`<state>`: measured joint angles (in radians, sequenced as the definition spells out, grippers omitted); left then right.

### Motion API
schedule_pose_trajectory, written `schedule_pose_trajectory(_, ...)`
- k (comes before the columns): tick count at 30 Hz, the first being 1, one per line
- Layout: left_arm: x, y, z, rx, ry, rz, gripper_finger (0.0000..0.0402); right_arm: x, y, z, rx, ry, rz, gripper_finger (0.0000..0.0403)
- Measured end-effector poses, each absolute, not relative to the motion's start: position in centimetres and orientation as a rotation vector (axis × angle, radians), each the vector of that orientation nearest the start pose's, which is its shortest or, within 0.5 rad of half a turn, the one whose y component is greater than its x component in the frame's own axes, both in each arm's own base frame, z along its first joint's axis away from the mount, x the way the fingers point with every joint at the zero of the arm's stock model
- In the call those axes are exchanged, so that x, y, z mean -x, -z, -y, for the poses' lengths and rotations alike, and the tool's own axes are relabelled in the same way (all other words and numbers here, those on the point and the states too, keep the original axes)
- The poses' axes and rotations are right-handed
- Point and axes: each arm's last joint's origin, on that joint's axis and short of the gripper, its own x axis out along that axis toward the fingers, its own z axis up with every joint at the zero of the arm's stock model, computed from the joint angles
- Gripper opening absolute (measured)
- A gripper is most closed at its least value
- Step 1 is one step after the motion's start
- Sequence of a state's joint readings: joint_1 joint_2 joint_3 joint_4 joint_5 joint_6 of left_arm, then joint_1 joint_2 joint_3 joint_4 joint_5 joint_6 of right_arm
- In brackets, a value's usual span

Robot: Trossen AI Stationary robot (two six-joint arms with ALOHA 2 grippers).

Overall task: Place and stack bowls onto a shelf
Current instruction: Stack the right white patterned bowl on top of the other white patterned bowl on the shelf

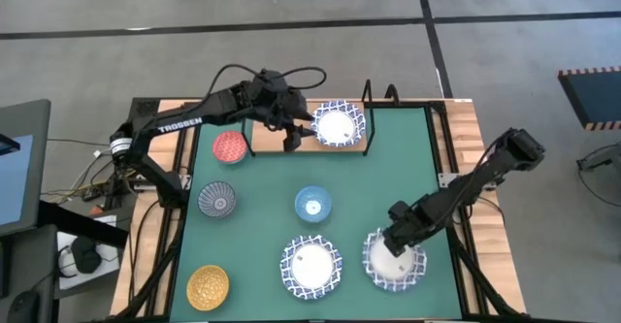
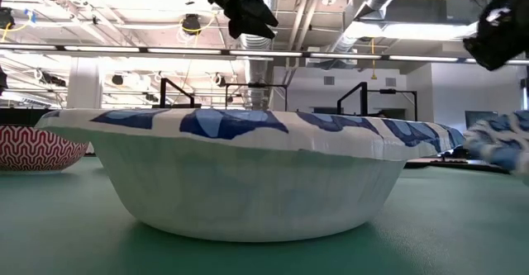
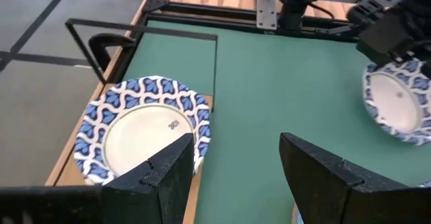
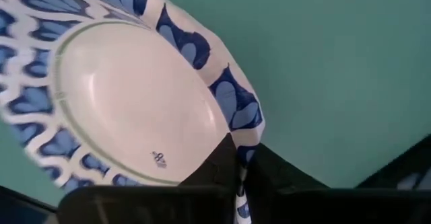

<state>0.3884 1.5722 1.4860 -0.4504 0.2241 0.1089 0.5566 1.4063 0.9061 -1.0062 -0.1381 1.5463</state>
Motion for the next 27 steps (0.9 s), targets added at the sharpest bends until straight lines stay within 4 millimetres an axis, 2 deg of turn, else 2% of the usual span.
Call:
schedule_pose_trajectory(4,-33.1,-35.7,-12.2,0.042,-0.113,-0.517,0.0203,-19.4,-21.4,-11.2,-0.892,0.670,-1.437,0.0022)
schedule_pose_trajectory(12,-33.3,-35.7,-11.4,0.053,-0.097,-0.517,0.0203,-19.8,-22.2,-9.4,-0.913,0.684,-1.350,0.0036)
schedule_pose_trajectory(18,-33.6,-35.7,-10.9,0.046,-0.167,-0.527,0.0203,-19.7,-23.4,-8.3,-0.911,0.681,-1.257,0.0024)
schedule_pose_trajectory(22,-33.6,-35.7,-10.8,0.049,-0.202,-0.530,0.0203,-20.2,-25.6,-6.6,-0.870,0.672,-1.101,0.0033)
schedule_pose_trajectory(27,-33.6,-35.7,-11.0,0.080,-0.270,-0.529,0.0203,-21.2,-29.3,-2.8,-0.731,0.706,-0.885,0.0029)
